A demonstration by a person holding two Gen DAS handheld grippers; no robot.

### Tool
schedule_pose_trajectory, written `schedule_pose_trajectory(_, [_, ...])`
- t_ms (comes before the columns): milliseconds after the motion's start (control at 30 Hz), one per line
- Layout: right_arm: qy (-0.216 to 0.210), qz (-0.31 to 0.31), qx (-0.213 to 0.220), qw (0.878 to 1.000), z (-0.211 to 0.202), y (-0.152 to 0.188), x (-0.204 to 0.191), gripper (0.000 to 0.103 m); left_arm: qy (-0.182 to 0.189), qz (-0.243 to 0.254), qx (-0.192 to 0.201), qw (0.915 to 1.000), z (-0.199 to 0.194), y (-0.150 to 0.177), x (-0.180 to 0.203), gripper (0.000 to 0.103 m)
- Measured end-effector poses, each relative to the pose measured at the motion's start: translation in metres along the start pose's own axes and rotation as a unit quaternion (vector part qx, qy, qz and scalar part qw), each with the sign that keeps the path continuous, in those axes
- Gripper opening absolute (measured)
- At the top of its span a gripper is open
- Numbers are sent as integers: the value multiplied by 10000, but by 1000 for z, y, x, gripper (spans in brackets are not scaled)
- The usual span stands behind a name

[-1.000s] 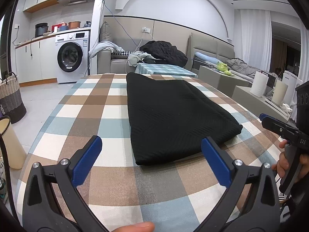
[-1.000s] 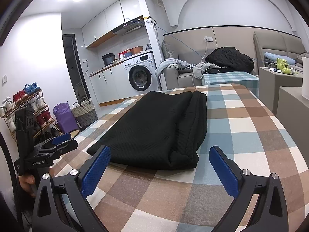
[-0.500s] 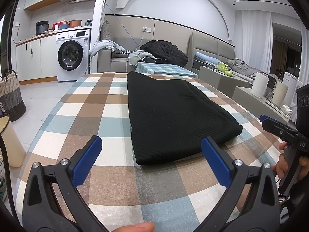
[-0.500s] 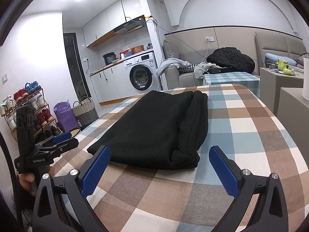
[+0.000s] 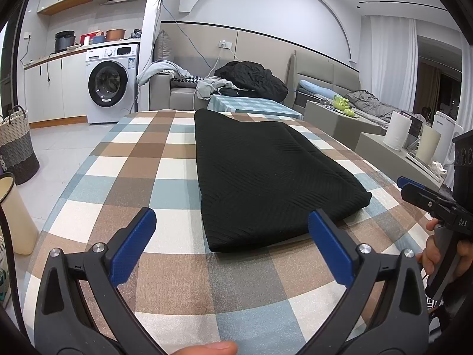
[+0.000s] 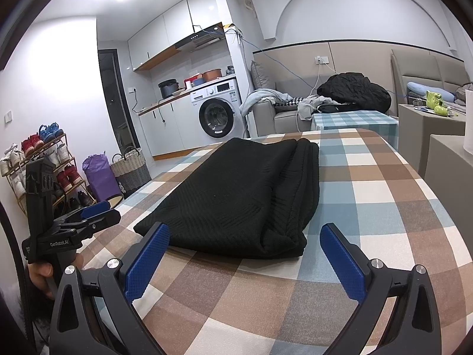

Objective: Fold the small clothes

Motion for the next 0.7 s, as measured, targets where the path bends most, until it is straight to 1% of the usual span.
schedule_pose_trajectory(700, [-25, -28, -24, 10000, 3, 1, 3, 103, 21, 5, 22, 10000, 0, 0, 1, 102])
Point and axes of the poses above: each gripper's, at about its wrist camera, not at the fingertips, and z roughly the way its jaws point, x to its right, y to its underside, the point moved 10 cm from there along z, roughly the way its jaws point, and after that the axes turned 1 degree about x, right-handed, at the moved point
